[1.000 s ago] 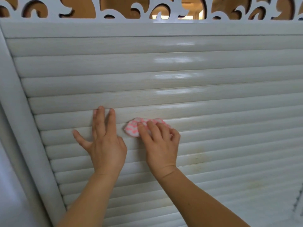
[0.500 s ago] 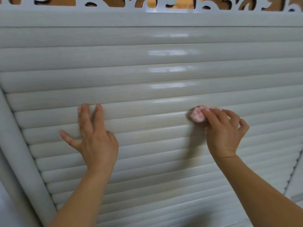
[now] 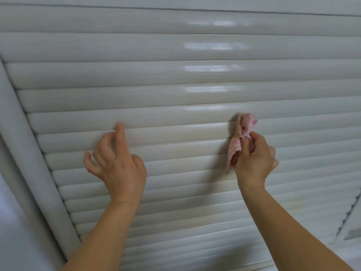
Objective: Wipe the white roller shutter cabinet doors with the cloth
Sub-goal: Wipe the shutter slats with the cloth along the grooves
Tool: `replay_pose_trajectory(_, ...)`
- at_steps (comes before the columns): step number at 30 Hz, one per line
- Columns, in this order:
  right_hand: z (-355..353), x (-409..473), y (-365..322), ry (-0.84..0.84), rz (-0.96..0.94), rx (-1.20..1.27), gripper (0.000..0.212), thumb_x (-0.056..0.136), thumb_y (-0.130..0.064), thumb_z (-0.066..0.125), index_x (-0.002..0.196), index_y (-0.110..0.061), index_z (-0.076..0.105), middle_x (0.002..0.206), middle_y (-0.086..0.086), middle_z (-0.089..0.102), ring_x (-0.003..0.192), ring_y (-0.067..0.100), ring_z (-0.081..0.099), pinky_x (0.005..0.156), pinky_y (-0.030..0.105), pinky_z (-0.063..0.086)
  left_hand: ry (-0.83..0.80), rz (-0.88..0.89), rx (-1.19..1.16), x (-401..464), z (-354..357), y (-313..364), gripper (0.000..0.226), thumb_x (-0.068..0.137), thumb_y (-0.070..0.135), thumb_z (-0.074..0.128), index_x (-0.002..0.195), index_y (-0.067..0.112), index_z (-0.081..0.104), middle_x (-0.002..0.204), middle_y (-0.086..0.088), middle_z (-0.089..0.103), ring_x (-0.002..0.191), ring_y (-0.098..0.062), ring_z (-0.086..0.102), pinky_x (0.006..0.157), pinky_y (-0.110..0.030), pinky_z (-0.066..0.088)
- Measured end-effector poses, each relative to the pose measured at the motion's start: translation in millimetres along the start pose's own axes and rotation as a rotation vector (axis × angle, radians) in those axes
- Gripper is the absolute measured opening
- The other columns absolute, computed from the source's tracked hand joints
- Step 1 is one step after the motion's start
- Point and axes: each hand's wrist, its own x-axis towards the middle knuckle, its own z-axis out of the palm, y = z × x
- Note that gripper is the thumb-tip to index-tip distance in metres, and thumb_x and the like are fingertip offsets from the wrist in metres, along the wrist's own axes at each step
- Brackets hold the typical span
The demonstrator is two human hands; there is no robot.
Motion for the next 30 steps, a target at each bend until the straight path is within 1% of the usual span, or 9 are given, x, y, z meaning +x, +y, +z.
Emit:
replay_pose_trajectory(5, 22, -35, -22, -0.04, -0.231, -0.032, 0.022, 0.093, -0.016, 0.051, 0.105, -0.017, 0.069, 0.084, 0.004, 0.065, 0.094, 0.031, 0.05, 0.069, 0.026, 0.012, -0.048, -0.036, -0.032, -22, 1, -9, 0.08, 0.065, -0.006, 0.059, 0.139, 0.011, 0.033, 0.132, -0.016, 0.045, 0.121, -0.024, 0.035, 0.107, -0.06, 0.012)
replay_pose_trajectory(15, 56, -89, -79, -0.18, -0.534, -0.082, 0.032, 0.083, -0.032, 0.041, 0.087, -0.027, 0.072, 0.071, -0.008, 0.065, 0.075, 0.021, 0.059, 0.061, 0.029, 0.008, -0.157, -0.014, -0.104, -31, -6, -22, 0.081, 0.067, 0.0, 0.046, 0.143, 0.013, 0.021, 0.143, -0.008, 0.044, 0.127, -0.018, 0.045, 0.11, -0.055, 0.001)
replay_pose_trajectory(17, 57, -97, -92, -0.262, -0.565, -0.038, 0.026, 0.085, -0.031, 0.046, 0.09, -0.029, 0.071, 0.071, -0.009, 0.064, 0.081, 0.019, 0.057, 0.064, 0.029, 0.012, -0.185, -0.023, -0.105, -32, -8, -22, 0.087, 0.066, -0.007, 0.052, 0.144, 0.012, 0.021, 0.142, -0.008, 0.044, 0.126, -0.019, 0.047, 0.11, -0.054, -0.003)
replay_pose_trajectory(20, 51, -96, -95, -0.539, -0.517, 0.056, 0.021, 0.093, -0.028, 0.051, 0.107, -0.03, 0.067, 0.081, -0.007, 0.061, 0.099, 0.016, 0.047, 0.081, 0.03, 0.024, -0.217, -0.041, -0.082, -31, -14, -21, 0.094, 0.063, -0.014, 0.057, 0.146, 0.012, 0.021, 0.139, -0.007, 0.047, 0.122, -0.02, 0.051, 0.11, -0.054, -0.006)
replay_pose_trajectory(22, 45, -85, -84, -0.631, -0.429, 0.184, 0.021, 0.091, -0.034, 0.052, 0.106, -0.034, 0.067, 0.08, -0.003, 0.06, 0.096, 0.019, 0.049, 0.089, 0.036, 0.035, -0.229, -0.044, -0.079, -30, -16, -20, 0.093, 0.065, -0.014, 0.056, 0.146, 0.014, 0.021, 0.139, -0.005, 0.048, 0.12, -0.019, 0.053, 0.11, -0.053, -0.007)
replay_pose_trajectory(25, 25, -57, -56, -0.545, -0.474, 0.288, 0.022, 0.083, -0.039, 0.05, 0.092, -0.035, 0.07, 0.074, -0.007, 0.062, 0.074, 0.015, 0.056, 0.08, 0.047, 0.05, -0.236, -0.04, -0.062, -30, -18, -19, 0.093, 0.069, -0.013, 0.057, 0.146, 0.02, 0.018, 0.139, -0.002, 0.048, 0.116, -0.017, 0.056, 0.111, -0.052, -0.008)
replay_pose_trajectory(27, 10, -35, -40, -0.37, -0.483, 0.22, 0.029, 0.083, -0.037, 0.047, 0.096, -0.029, 0.073, 0.088, -0.002, 0.064, 0.082, 0.022, 0.058, 0.08, 0.046, 0.05, -0.223, -0.031, -0.049, -30, -16, -19, 0.091, 0.071, -0.012, 0.058, 0.145, 0.02, 0.018, 0.139, -0.003, 0.048, 0.117, -0.017, 0.055, 0.111, -0.053, -0.006)
replay_pose_trajectory(28, 0, -23, -34, -0.271, -0.453, 0.204, 0.031, 0.085, -0.034, 0.047, 0.099, -0.024, 0.073, 0.095, 0.005, 0.061, 0.086, 0.025, 0.057, 0.081, 0.04, 0.05, -0.216, -0.032, -0.046, -30, -15, -19, 0.09, 0.071, -0.011, 0.058, 0.145, 0.02, 0.018, 0.139, -0.004, 0.048, 0.119, -0.017, 0.054, 0.111, -0.054, -0.005)
replay_pose_trajectory(30, -15, -6, -28, -0.106, -0.381, 0.253, 0.026, 0.09, -0.02, 0.049, 0.103, -0.021, 0.072, 0.101, 0.004, 0.05, 0.087, 0.011, 0.052, 0.075, 0.02, 0.047, -0.202, -0.03, -0.045, -31, -13, -18, 0.089, 0.07, -0.011, 0.059, 0.145, 0.018, 0.019, 0.14, -0.005, 0.047, 0.122, -0.018, 0.051, 0.111, -0.055, -0.004)
